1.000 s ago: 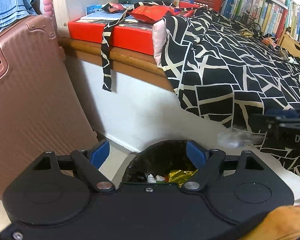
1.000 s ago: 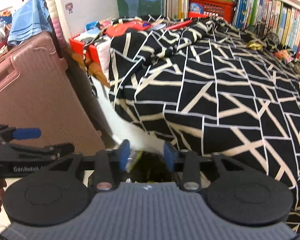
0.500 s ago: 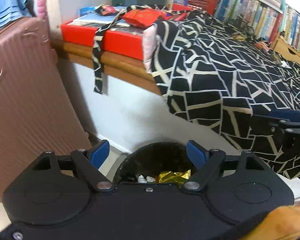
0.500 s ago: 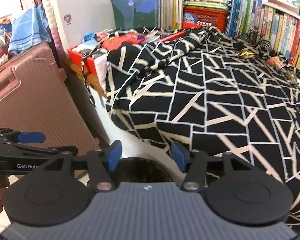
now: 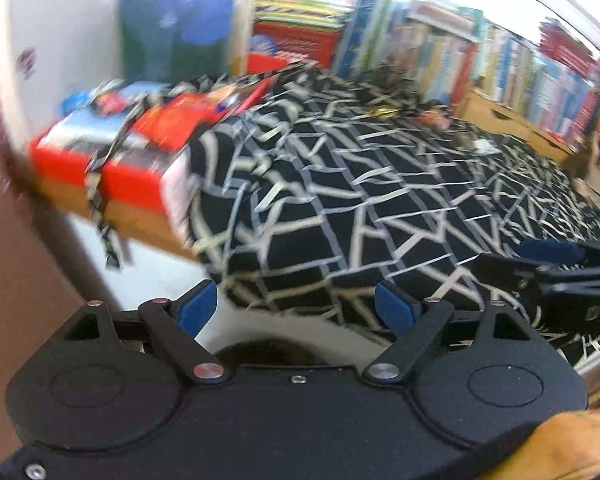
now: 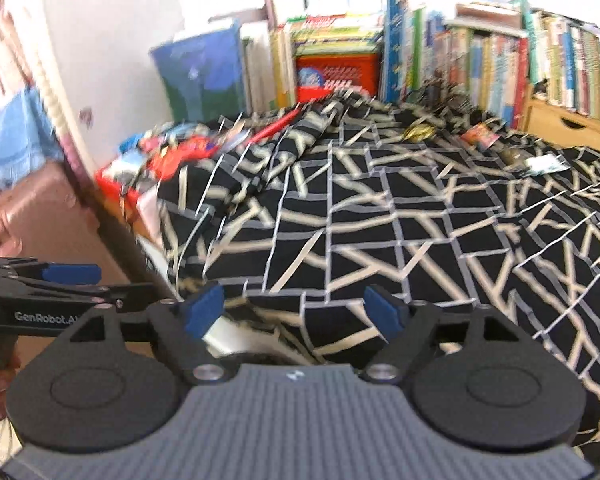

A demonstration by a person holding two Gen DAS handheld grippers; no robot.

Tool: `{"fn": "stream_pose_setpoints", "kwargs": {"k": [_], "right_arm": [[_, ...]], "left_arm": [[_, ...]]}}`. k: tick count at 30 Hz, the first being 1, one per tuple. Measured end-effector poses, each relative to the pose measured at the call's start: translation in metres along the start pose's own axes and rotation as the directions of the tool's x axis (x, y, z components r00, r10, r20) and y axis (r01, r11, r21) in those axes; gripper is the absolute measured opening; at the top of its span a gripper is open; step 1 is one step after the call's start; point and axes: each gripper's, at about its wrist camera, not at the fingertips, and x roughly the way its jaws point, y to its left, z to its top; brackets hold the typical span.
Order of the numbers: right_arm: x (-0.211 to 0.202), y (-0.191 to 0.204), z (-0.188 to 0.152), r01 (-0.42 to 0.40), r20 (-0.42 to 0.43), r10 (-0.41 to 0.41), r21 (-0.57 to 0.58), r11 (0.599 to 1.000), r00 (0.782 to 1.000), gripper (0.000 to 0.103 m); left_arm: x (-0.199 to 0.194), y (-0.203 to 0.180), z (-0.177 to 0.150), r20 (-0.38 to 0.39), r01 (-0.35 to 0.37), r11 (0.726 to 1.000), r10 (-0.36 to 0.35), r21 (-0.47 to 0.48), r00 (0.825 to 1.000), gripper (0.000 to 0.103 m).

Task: Collect trash
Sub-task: 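Move both open tools back over the bed toward the remaining litter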

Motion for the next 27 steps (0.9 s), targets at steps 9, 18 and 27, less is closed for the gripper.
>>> {"fn": "stream_pose_setpoints", "kwargs": {"k": [9,18,27], "right_arm": [[-0.077,-0.053,0.083,-0.014,0.141,-0.007,0.144,0.989,0.99,0.103],[-0.147,-0.098,0.188,-0.07,0.298,0.027,0.138,0.988,0.954,0.103],[-0.147,-0.162,0.247,0.013,0.432,-0.074,0.144,0.989,0.899,0.103]], "left_arm": [[-0.043,-0.054,0.095,0.093,0.117,0.978,-0.135,0.173,0.986,0.085],[-0.089,-0.124,0.198,0.218,0.201,0.932,-0.273,0.3,0.937,0.088],[-0.067,-0.177,0.278,0.348,0.186,0.928,-0.299,0.323,0.888,0.092]]}}
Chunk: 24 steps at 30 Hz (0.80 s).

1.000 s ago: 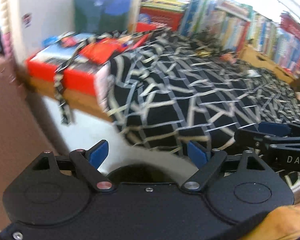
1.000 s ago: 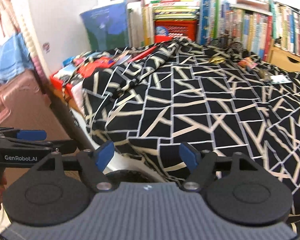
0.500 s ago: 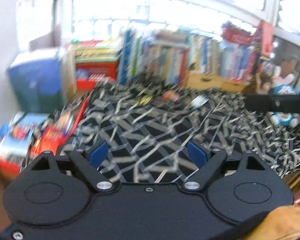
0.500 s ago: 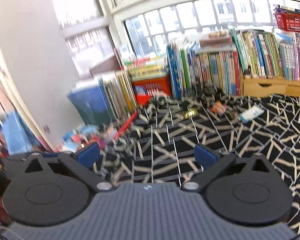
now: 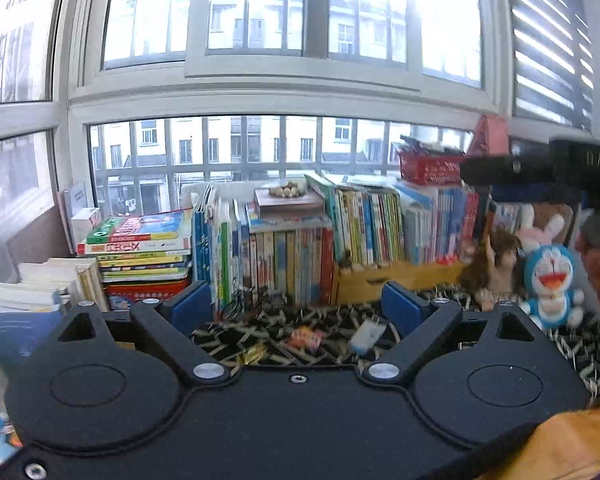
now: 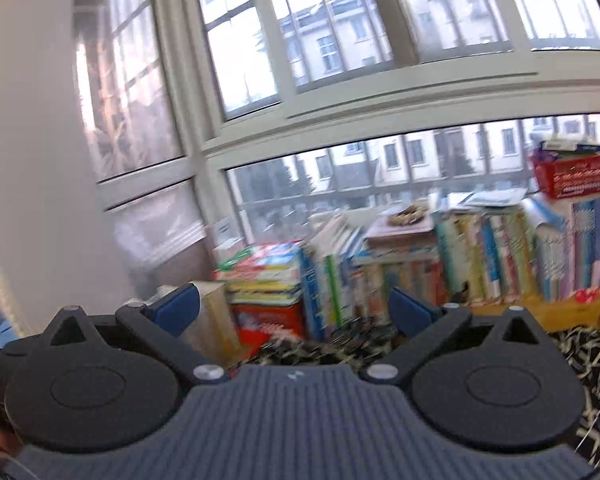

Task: Collect trash
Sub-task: 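Move both open tools back over the bed toward the remaining litter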

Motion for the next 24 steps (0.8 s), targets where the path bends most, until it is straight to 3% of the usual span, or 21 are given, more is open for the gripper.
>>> {"fn": "stream_pose_setpoints", "kwargs": {"k": [3,8,11,14,19,24], "right_arm": [[0.023,-0.026,0.0,0.052,-0.001,-0.052,0.01,0.999,0.999,0.103],[0.07,-0.077,-0.02,0.081,-0.017,-0.081,0.014,0.997,0.997,0.103],[0.101,-0.102,-0.043,0.131,0.027,-0.13,-0.05,0.99,0.991,0.103],[0.142,-0.128,-0.069,0.168,-0.003,-0.169,-0.085,0.982,0.986,0.103],[0.21,-0.159,-0.125,0.091,-0.114,-0.109,-0.152,0.984,0.987,0.103],[0.267,-0.172,-0.189,0.075,-0.208,-0.133,-0.265,0.961,0.969,0.103]], "left_arm": [[0.034,0.004,0.009,0.016,-0.013,0.998,0.014,-0.055,1.0,0.093],[0.112,0.018,0.008,-0.001,-0.077,0.995,0.077,-0.066,0.997,0.099],[0.164,0.026,-0.007,-0.026,-0.096,0.993,0.094,-0.071,0.995,0.101],[0.221,0.031,-0.031,-0.048,-0.117,0.991,0.114,-0.063,0.992,0.103],[0.321,0.034,-0.089,-0.186,-0.166,0.986,0.158,-0.027,0.97,0.103],[0.4,0.058,-0.149,-0.335,-0.237,0.964,0.186,-0.117,0.924,0.102]]}}
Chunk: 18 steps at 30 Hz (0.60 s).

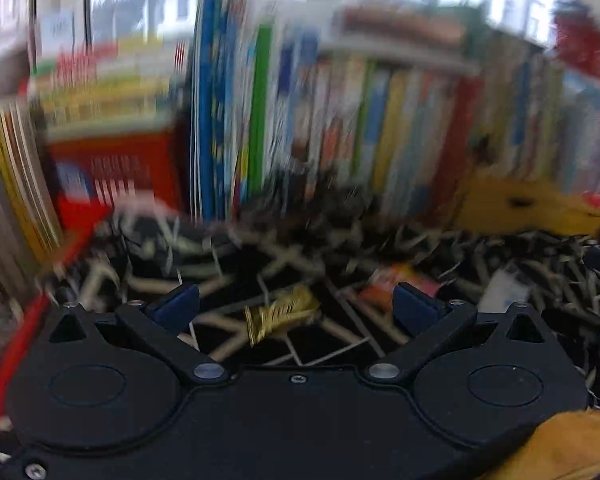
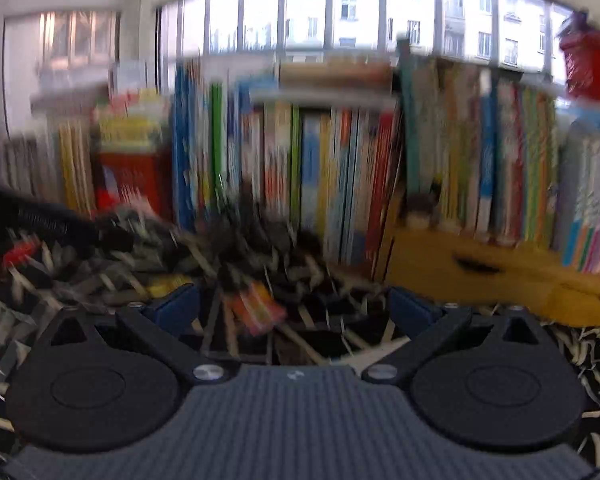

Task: Collect trash
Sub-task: 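Move both open tools back over the bed toward the remaining litter, then grasp the second gold candy with the left tool while the right tool grasps a clear plastic wrapper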

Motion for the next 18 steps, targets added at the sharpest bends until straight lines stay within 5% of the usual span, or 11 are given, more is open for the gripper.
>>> {"fn": "stream_pose_setpoints", "kwargs": {"k": [6,15,18], "right_arm": [[0.054,-0.007,-0.029,-0.029,-0.071,0.028,-0.013,0.999,0.997,0.095],[0.098,0.002,-0.046,-0.111,-0.204,0.089,-0.1,0.989,0.975,0.07],[0.104,0.004,-0.047,-0.109,-0.229,0.078,-0.124,0.986,0.97,0.042]], "left_arm": [[0.064,0.008,-0.019,-0.098,-0.04,0.999,0.038,-0.019,0.994,0.102],[0.085,0.004,-0.018,-0.134,-0.029,1.0,0.028,-0.005,0.991,0.102],[0.092,-0.001,-0.013,-0.146,-0.041,0.999,0.04,0.001,0.988,0.102]]}}
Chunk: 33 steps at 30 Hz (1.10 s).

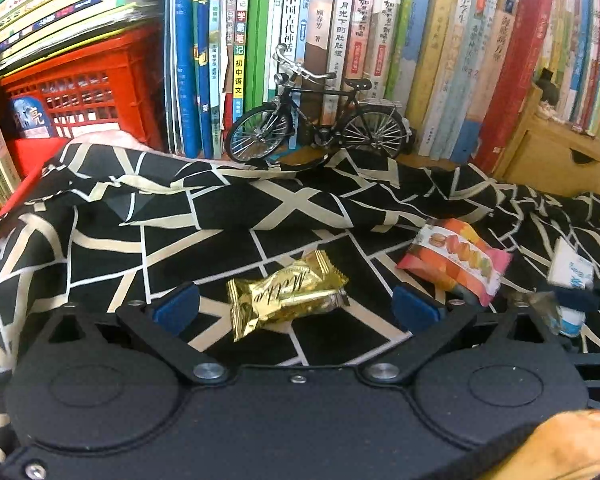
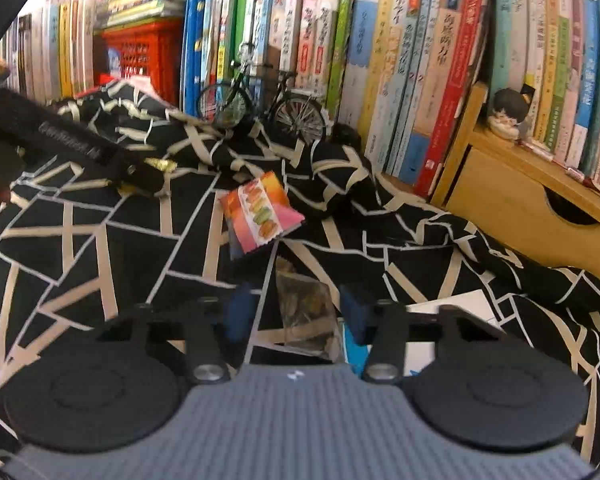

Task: Collect trash
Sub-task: 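Grasp the second gold candy with the left tool while the right tool grasps a clear plastic wrapper, then carry the gold candy and clear plastic wrapper toward the bin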

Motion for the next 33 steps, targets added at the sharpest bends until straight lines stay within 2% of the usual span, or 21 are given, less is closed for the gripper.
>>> {"fn": "stream_pose_setpoints", "kwargs": {"k": [1,2,5,9,10,11,14,16,17,18,21,25,33], "right_arm": [[0.0,-0.001,0.0,-0.006,-0.014,0.006,0.004,1.0,1.0,0.031],[0.001,-0.002,0.0,-0.011,-0.021,0.011,0.012,1.0,1.0,0.029],[-0.007,-0.004,-0.001,-0.005,0.002,0.005,0.031,0.999,1.0,0.029],[-0.03,-0.002,-0.001,-0.051,0.066,0.048,0.051,0.997,0.997,0.032],[-0.034,-0.002,-0.001,-0.059,0.081,0.055,0.05,0.997,0.995,0.036],[-0.04,0.0,-0.001,-0.065,0.095,0.06,0.048,0.997,0.994,0.038],[-0.049,0.002,0.001,-0.072,0.106,0.066,0.052,0.996,0.992,0.039],[-0.053,0.003,0.0,-0.075,0.108,0.068,0.064,0.995,0.992,0.039],[-0.054,0.004,0.0,-0.076,0.106,0.069,0.07,0.995,0.992,0.039],[-0.055,0.004,0.0,-0.076,0.104,0.068,0.076,0.994,0.992,0.039],[-0.057,0.003,-0.002,-0.071,0.098,0.061,0.099,0.993,0.993,0.039],[-0.061,0.0,-0.004,-0.065,0.096,0.053,0.136,0.989,0.994,0.039],[-0.087,0.001,0.003,-0.05,0.131,0.025,0.185,0.982,0.991,0.039]], "left_arm": [[0.003,0.0,0.002,-0.005,-0.01,1.0,0.01,-0.013,1.0,0.102],[0.005,0.0,0.003,-0.01,-0.015,0.999,0.015,-0.036,1.0,0.102],[0.013,0.002,0.002,-0.012,0.001,0.997,-0.002,-0.082,1.0,0.1],[0.023,0.005,0.001,-0.039,-0.041,0.991,0.036,-0.129,0.999,0.089],[0.026,0.008,0.001,-0.058,-0.038,0.985,0.029,-0.166,0.998,0.089],[0.026,0.01,0.0,-0.046,-0.036,0.982,0.028,-0.186,0.999,0.09],[0.026,0.008,0.001,-0.046,-0.061,0.98,0.053,-0.187,0.998,0.088],[0.027,0.005,0.001,-0.04,-0.096,0.981,0.091,-0.168,0.995,0.076],[0.026,0.003,0.0,-0.026,-0.115,0.981,0.112,-0.156,0.993,0.059],[0.025,0.003,0.0,-0.013,-0.125,0.981,0.124,-0.148,0.992,0.056],[0.02,0.003,0.001,0.002,-0.118,0.979,0.12,-0.164,0.993,0.052],[0.006,-0.001,0.005,0.027,-0.083,0.988,0.087,-0.134,0.996,0.052],[-0.053,-0.003,0.009,0.111,0.024,0.982,-0.003,-0.189,0.994,0.054]]}}
